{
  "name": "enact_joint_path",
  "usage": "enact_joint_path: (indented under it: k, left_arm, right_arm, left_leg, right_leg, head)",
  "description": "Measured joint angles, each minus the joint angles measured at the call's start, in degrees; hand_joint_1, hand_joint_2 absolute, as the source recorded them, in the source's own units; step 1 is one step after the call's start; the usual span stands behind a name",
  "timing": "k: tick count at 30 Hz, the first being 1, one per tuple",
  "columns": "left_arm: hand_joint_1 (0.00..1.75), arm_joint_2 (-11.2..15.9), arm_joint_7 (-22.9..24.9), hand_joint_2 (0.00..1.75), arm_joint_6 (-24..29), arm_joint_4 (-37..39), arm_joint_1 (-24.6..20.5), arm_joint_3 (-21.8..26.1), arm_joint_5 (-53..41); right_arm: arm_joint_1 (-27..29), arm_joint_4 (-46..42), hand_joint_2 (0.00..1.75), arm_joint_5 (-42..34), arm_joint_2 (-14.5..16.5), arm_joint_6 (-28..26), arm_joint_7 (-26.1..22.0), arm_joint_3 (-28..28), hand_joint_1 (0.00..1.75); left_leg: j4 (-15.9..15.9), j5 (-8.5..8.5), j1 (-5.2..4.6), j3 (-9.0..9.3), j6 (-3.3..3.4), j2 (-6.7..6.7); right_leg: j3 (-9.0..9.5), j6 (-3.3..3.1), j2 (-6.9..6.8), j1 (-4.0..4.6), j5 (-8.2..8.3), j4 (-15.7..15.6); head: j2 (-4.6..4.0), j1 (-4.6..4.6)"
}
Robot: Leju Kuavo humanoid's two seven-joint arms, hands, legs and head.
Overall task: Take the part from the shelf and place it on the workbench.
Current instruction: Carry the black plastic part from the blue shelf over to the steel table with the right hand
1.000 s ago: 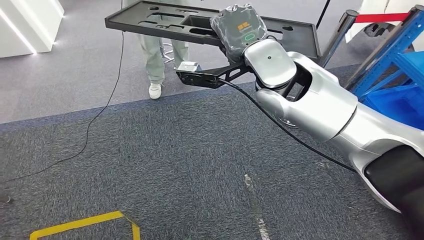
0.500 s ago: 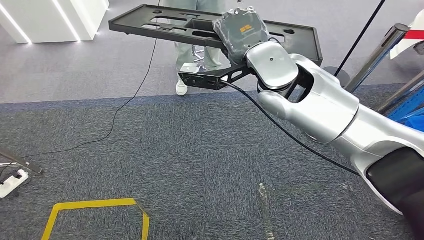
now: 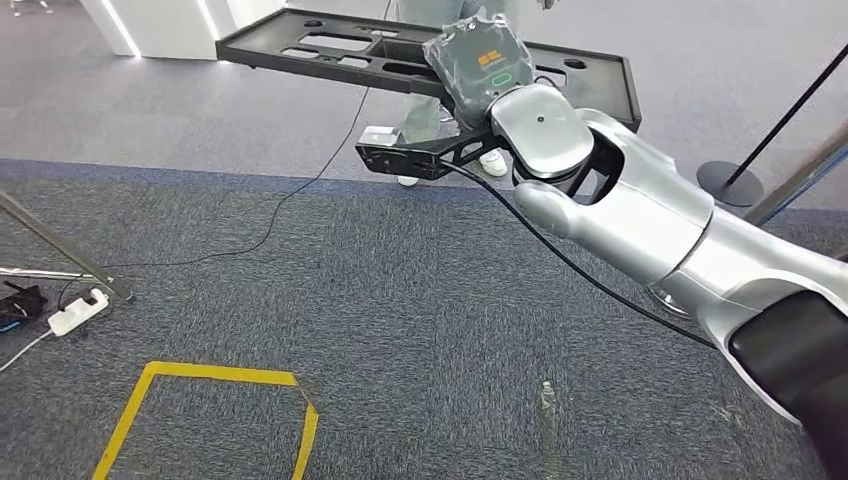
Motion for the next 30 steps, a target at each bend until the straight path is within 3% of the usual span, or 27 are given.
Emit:
enact_joint_path:
  k: [2,4,6,7,9,10,11,13,15,16,17,19,21,22,23,25,27,28,30]
  left_arm:
    - [0.0,-0.01,0.33,1.75,0.04,-0.01,0.07,0.0,0.02]
    - [0.0,-0.03,0.51,1.75,0.09,-0.01,0.03,0.0,0.03]
    - [0.0,-0.03,0.54,1.75,0.13,-0.01,-0.02,0.0,0.04]
    - [0.0,-0.03,0.57,1.75,0.13,-0.01,-0.02,0.0,0.05]
    - [0.0,-0.03,0.69,1.75,0.15,-0.01,0.0,0.0,0.04]
    - [0.0,-0.03,0.79,1.75,0.17,-0.01,0.02,0.0,0.03]
    - [0.0,-0.03,0.89,1.75,0.19,-0.01,0.0,0.0,0.04]
    - [0.0,-0.03,1.01,1.75,0.03,-0.01,-0.04,0.01,0.15]
    - [0.0,-0.03,0.97,1.75,-0.29,0.0,0.12,0.02,0.28]
    - [0.0,-0.06,0.88,1.75,-0.44,0.0,0.26,0.02,0.32]
    - [0.0,-0.09,0.78,1.75,-0.56,0.0,0.34,0.02,0.31]
    - [0.0,-0.17,0.64,1.75,-0.71,-0.01,0.21,0.02,0.28]
    - [0.0,-0.18,0.69,1.75,-0.69,-0.01,0.02,0.02,0.25]
    - [0.0,-0.18,0.79,1.75,-0.67,-0.01,0.01,0.02,0.24]
    - [0.0,-0.18,0.91,1.75,-0.62,-0.01,0.02,0.02,0.24]
    - [0.0,-0.18,1.15,1.75,-0.52,-0.01,0.01,0.02,0.25]
    - [0.0,-0.18,1.27,1.75,-0.43,-0.01,-0.06,0.01,0.25]
    - [0.0,-0.18,1.32,1.75,-0.4,0.0,-0.08,0.01,0.24]
    - [0.0,-0.14,1.39,1.75,-0.34,0.01,0.02,0.0,0.23]
  right_arm:
    - [0.02,0.03,1.75,-0.02,0.03,-0.23,0.05,0.0,1.75]
    - [0.17,0.08,1.75,-0.03,-0.02,-0.42,0.11,0.0,1.75]
    - [0.67,0.12,1.75,-0.05,-0.06,-0.45,0.11,0.0,1.75]
    - [0.93,0.13,1.75,-0.06,-0.06,-0.45,0.1,0.0,1.75]
    - [1.12,0.14,1.75,-0.07,-0.06,-0.45,0.09,-0.01,1.75]
    - [1.09,0.15,1.75,-0.07,-0.07,-0.45,0.08,-0.01,1.75]
    - [1.02,0.17,1.75,-0.07,-0.07,-0.46,0.03,-0.01,1.75]
    - [1.03,0.23,1.75,-0.07,0.03,-0.49,-0.2,0.0,1.75]
    - [0.99,0.33,1.75,-0.07,0.34,-0.6,-0.52,0.0,1.75]
    - [0.89,0.42,1.75,-0.07,0.59,-0.67,-0.63,0.0,1.75]
    - [0.72,0.53,1.75,-0.07,0.86,-0.75,-0.72,0.0,1.75]
    - [0.37,0.76,1.75,-0.05,1.29,-0.96,-0.95,0.0,1.75]
    - [0.23,1.01,1.75,-0.05,1.64,-1.17,-1.31,0.0,1.75]
    - [0.24,1.14,1.75,-0.04,1.87,-1.24,-1.45,0.0,1.75]
    - [0.23,1.28,1.75,-0.02,2.17,-1.28,-1.51,0.0,1.75]
    - [0.05,1.52,1.75,0.06,2.68,-1.34,-1.52,-0.01,1.75]
    - [-0.39,1.75,1.75,0.12,2.98,-1.39,-1.54,-0.01,1.75]
    - [-0.57,1.86,1.75,0.14,3.1,-1.4,-1.56,0.0,1.75]
    - [-0.74,2.12,1.75,0.15,3.44,-1.42,-1.74,0.0,1.75]
  left_leg:
    - [-0.82,0.51,0.42,0.42,0.56,-1.25]
    - [-1.15,0.78,0.66,0.53,0.89,-2.48]
    - [-1.05,0.82,0.71,0.45,0.95,-3.94]
    - [-0.93,0.8,0.78,0.44,0.92,-4.77]
    - [-0.49,0.65,0.98,0.41,0.69,-6.5]
    - [-0.17,0.51,1.06,0.27,0.45,-7.29]
    - [0.26,0.38,1.09,-0.02,0.14,-7.99]
    - [0.65,0.45,1.36,-0.77,-0.67,-9.3]
    - [0.59,0.73,1.77,-1.38,-1.43,-10.39]
    - [1.01,0.46,1.74,-1.75,-1.71,-9.78]
    - [2.4,-0.36,1.7,-2.47,-1.95,-8.45]
    - [8.34,-3.38,1.55,-5.22,-2.35,-4.8]
    - [14.91,-5.79,1.65,-8.38,-2.58,-3.16]
    - [16.09,-5.8,1.67,-8.97,-2.58,-2.85]
    - [15.0,-4.82,1.66,-8.39,-2.52,-2.61]
    - [7.77,-1.7,1.49,-4.54,-2.21,-1.21]
    - [1.68,-0.08,0.84,-1.21,-1.59,0.32]
    - [0.6,-0.13,0.52,-0.7,-1.31,0.58]
    - [0.23,0.0,0.4,-0.55,-0.73,-0.59]
  right_leg:
    - [-0.88,0.51,2.33,-0.22,-1.7,2.3]
    - [-3.99,0.82,5.63,-0.49,-5.06,8.96]
    - [-7.14,1.06,6.55,-0.64,-6.95,15.13]
    - [-7.49,1.16,6.62,-0.75,-6.3,15.51]
    - [-5.25,1.34,7.29,-1.17,-2.4,10.18]
    - [-3.58,1.41,8.55,-1.46,-0.71,6.46]
    - [-2.16,1.43,9.83,-1.71,0.29,3.36]
    - [-1.04,1.25,11.26,-1.72,0.36,0.91]
    - [-0.86,0.61,10.01,-1.51,0.49,0.53]
    - [-0.73,0.23,9.3,-1.51,0.59,0.32]
    - [-0.61,-0.2,8.57,-1.56,0.72,0.08]
    - [-0.45,-0.74,7.24,-1.37,0.78,-0.16]
    - [-0.42,-1.02,5.74,-1.04,0.64,-0.12]
    - [-0.39,-1.08,4.99,-0.92,0.54,-0.09]
    - [-0.33,-1.11,4.28,-0.82,0.43,-0.07]
    - [-0.01,-0.97,2.97,-0.66,0.11,-0.07]
    - [0.24,-0.57,1.86,-0.34,-0.26,-0.06]
    - [0.33,-0.34,1.35,-0.22,-0.39,-0.1]
    - [0.6,0.16,0.55,-0.17,-0.62,-0.25]
  head:
    - [0.0,0.08]
    - [0.0,0.17]
    - [0.0,0.2]
    - [0.0,0.2]
    - [0.0,0.23]
    - [0.0,0.23]
    - [0.01,0.18]
    - [0.01,0.18]
    - [0.0,0.24]
    - [0.0,0.12]
    - [0.0,-0.13]
    - [0.0,-0.62]
    - [0.0,-0.78]
    - [0.0,-0.8]
    - [0.0,-0.81]
    - [0.0,-0.79]
    - [0.0,-0.76]
    - [0.0,-0.75]
    - [0.0,-0.72]
